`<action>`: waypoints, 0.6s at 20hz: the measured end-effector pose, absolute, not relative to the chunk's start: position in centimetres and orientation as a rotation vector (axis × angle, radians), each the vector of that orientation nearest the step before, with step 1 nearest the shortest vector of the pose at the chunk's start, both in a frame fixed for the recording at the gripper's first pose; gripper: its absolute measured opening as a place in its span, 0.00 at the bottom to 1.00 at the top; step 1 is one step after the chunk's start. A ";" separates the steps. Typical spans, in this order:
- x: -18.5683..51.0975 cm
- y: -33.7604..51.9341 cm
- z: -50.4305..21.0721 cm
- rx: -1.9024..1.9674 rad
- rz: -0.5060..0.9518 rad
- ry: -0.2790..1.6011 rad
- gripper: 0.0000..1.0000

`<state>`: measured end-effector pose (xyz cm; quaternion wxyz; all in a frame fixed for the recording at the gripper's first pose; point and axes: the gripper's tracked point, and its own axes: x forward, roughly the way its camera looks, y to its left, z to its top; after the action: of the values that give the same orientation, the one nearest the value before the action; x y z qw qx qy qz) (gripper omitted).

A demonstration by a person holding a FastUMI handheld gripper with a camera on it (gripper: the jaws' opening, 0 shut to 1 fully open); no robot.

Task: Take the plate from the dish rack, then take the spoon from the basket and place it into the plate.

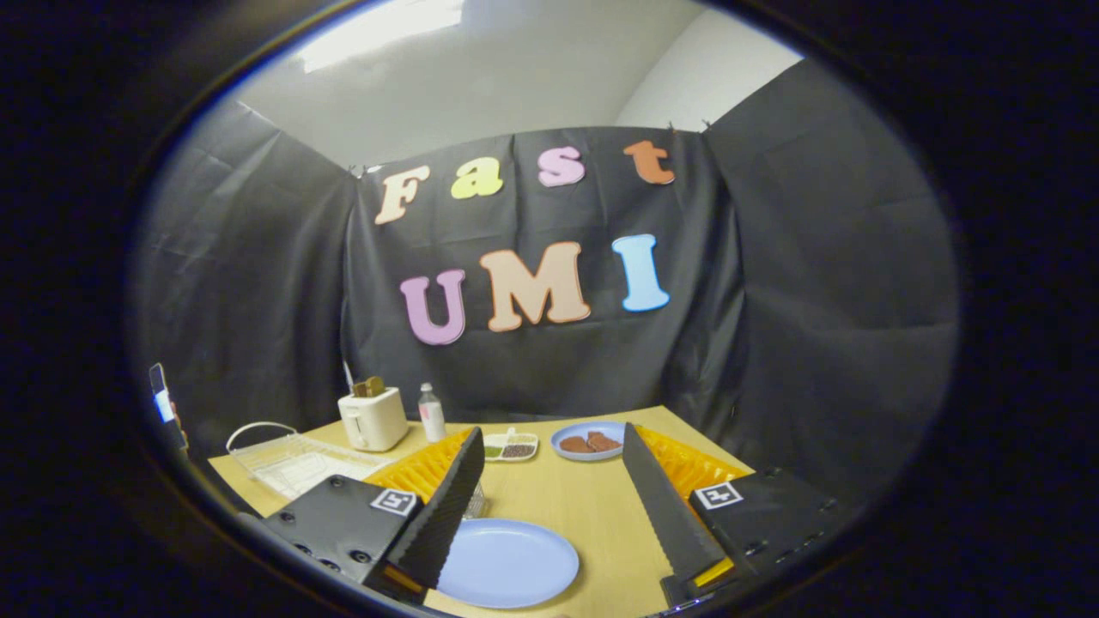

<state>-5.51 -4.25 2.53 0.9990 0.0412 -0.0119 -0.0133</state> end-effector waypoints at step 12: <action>-7.2 -0.6 4.3 0.033 0.018 -0.088 1.00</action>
<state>-7.19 -0.62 4.28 0.9989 0.0164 -0.0439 0.0092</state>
